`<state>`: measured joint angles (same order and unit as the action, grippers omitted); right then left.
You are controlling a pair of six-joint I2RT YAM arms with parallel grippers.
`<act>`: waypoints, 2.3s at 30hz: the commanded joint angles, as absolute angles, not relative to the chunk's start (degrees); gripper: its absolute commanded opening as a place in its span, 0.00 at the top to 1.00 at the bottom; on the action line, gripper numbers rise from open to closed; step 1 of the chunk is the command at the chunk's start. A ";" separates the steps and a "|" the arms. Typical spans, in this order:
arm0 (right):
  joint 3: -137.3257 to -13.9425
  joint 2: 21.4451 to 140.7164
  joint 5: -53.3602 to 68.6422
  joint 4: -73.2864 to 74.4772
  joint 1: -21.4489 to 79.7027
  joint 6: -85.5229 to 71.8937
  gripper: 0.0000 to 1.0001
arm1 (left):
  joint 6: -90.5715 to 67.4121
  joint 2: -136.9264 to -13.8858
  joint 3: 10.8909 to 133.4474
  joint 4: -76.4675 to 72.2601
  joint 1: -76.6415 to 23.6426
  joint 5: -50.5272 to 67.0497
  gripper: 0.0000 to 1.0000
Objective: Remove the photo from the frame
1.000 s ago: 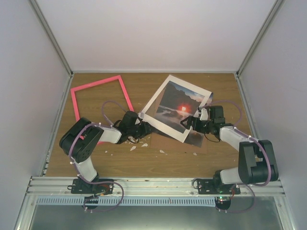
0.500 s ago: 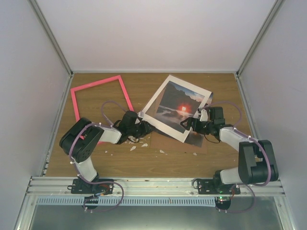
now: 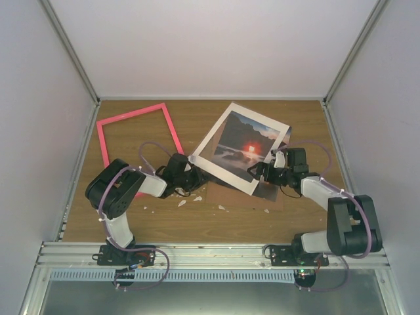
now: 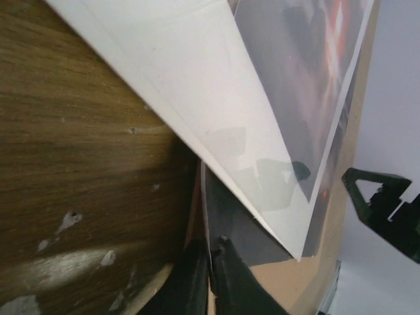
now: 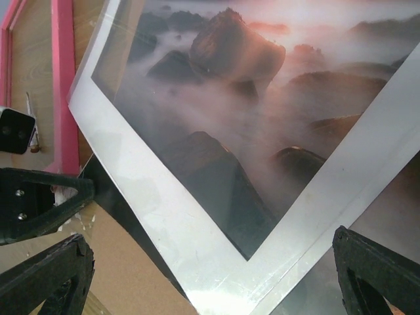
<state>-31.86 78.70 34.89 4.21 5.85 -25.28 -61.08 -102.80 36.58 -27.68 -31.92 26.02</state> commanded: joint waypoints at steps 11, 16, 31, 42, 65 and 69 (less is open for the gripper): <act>-29.58 65.41 22.72 8.62 2.75 -27.52 0.00 | -58.82 -93.07 35.46 -24.08 -31.56 24.25 1.00; -27.97 62.07 29.77 8.69 -3.86 -27.54 0.00 | -59.58 -87.84 34.31 -22.46 -31.64 24.45 1.00; -28.47 60.81 32.38 11.02 -3.47 -26.00 0.00 | -58.73 -74.32 35.87 -12.17 -31.77 21.30 1.00; -24.84 63.30 38.42 10.85 -2.89 -29.94 0.00 | -63.05 -72.11 32.38 -14.91 -32.34 23.20 1.00; -17.17 70.00 49.29 5.57 -2.86 -36.73 0.01 | -69.78 -66.61 28.41 -19.02 -32.35 25.00 1.00; -16.81 71.10 51.46 3.58 -2.89 -37.71 0.01 | -70.93 -66.87 27.35 -20.38 -32.34 25.89 1.00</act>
<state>-18.68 69.38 48.10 4.40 -3.18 -35.51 -69.60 -67.44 28.80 -15.55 -32.14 24.71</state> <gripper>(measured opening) 0.992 0.009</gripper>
